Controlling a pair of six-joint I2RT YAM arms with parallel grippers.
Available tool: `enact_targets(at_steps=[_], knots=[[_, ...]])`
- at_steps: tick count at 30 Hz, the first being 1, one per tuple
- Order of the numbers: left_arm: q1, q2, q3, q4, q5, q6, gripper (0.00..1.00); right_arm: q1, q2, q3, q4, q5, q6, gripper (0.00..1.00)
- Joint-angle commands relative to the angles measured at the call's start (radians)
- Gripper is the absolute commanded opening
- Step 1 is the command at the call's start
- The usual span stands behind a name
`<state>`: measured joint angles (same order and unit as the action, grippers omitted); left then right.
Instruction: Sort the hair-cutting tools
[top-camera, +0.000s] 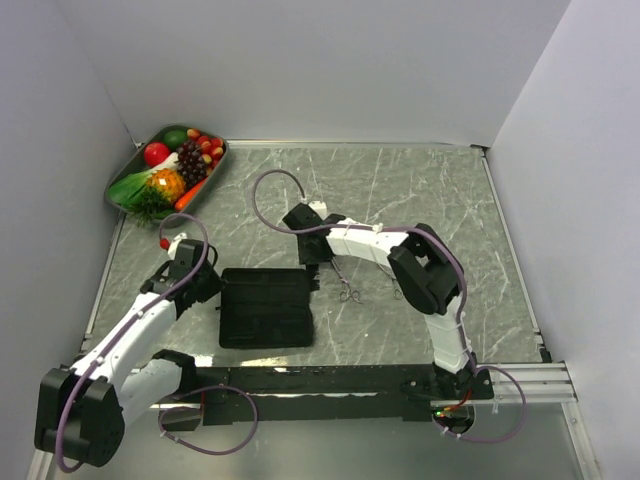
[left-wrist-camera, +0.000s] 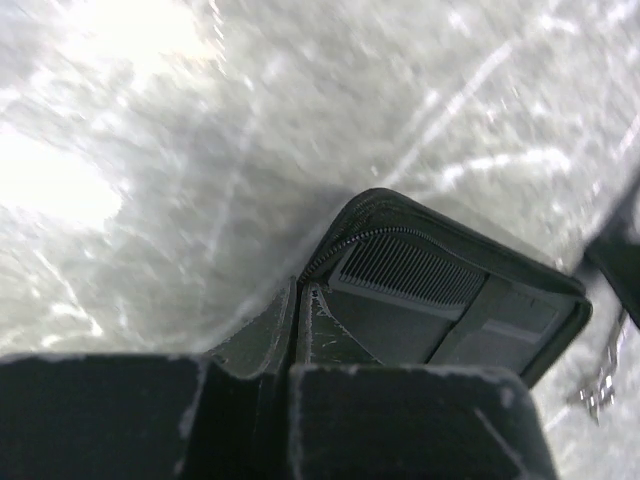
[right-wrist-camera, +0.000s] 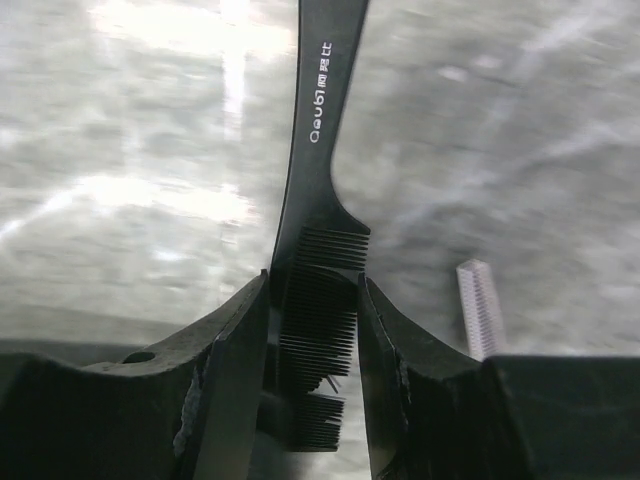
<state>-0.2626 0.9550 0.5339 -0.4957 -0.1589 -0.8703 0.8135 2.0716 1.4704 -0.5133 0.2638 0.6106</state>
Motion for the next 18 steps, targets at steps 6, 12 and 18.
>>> enact_targets(at_steps=[6, 12, 18], knots=[[0.091, 0.200, 0.106, 0.198, -0.007, 0.068, 0.01, -0.019, -0.070, -0.252, -0.160, 0.031, -0.014, 0.41], [0.092, 0.367, 0.166, 0.301, -0.022, 0.065, 0.01, 0.029, -0.166, -0.390, -0.129, -0.023, -0.005, 0.40], [0.092, 0.484, 0.204, 0.388, -0.027, 0.034, 0.01, 0.104, -0.251, -0.485, -0.117, -0.087, 0.018, 0.40]])
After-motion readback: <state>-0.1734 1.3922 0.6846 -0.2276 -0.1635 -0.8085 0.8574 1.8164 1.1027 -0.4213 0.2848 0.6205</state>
